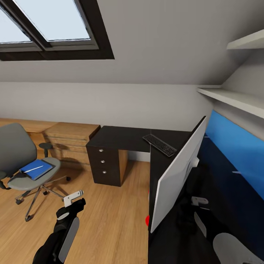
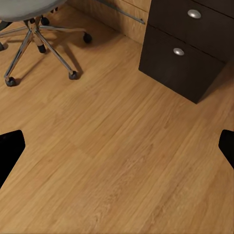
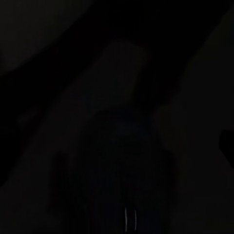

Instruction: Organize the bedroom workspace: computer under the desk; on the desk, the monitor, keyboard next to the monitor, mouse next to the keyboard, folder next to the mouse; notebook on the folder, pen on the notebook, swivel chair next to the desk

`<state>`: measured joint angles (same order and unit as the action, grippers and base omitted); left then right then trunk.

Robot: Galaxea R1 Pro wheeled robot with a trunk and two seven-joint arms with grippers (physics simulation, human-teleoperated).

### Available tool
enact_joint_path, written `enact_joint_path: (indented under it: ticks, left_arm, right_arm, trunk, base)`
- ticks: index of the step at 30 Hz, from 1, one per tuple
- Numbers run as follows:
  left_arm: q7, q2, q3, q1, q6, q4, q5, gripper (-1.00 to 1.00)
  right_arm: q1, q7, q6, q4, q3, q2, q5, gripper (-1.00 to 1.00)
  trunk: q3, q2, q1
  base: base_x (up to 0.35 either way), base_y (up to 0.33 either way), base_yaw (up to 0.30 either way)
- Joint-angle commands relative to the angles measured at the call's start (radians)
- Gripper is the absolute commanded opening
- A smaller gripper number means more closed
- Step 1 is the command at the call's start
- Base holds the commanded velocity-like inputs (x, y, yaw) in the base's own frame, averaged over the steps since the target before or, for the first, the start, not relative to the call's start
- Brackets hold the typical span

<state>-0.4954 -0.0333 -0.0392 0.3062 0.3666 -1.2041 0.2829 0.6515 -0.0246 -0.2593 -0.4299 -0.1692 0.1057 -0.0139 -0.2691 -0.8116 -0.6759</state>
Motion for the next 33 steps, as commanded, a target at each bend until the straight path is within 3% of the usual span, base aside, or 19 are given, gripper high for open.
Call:
enact_joint_path:
  ticks: [1,20,25,33]
  left_arm:
    - [-0.005,0.0,-0.001,0.001,0.003,-0.002,0.009,1.0]
    - [-0.005,-0.001,-0.001,0.0,0.003,-0.002,0.009,1.0]
    - [-0.005,-0.001,-0.001,0.001,0.003,-0.002,0.009,1.0]
    - [-0.005,-0.001,-0.001,0.001,0.004,-0.002,0.009,1.0]
  right_arm:
    - [0.007,-0.001,-0.006,0.01,-0.002,0.0,-0.001,1.0]
    - [0.02,-0.001,-0.006,0.037,-0.003,0.005,-0.001,1.0]
    - [0.036,-0.001,-0.007,0.085,-0.003,0.016,0.0,1.0]
    - [0.074,-0.001,-0.012,0.157,-0.004,0.033,0.002,1.0]
  trunk:
    - [-0.005,-0.008,-0.004]
    - [-0.064,-0.141,-0.077]
    - [-0.08,-0.176,-0.096]
    - [-0.08,-0.176,-0.096]
  base:
    - [0.0,0.0,0.0]
    - [0.0,0.0,0.0]
    - [0.0,0.0,0.0]
    - [0.0,0.0,0.0]
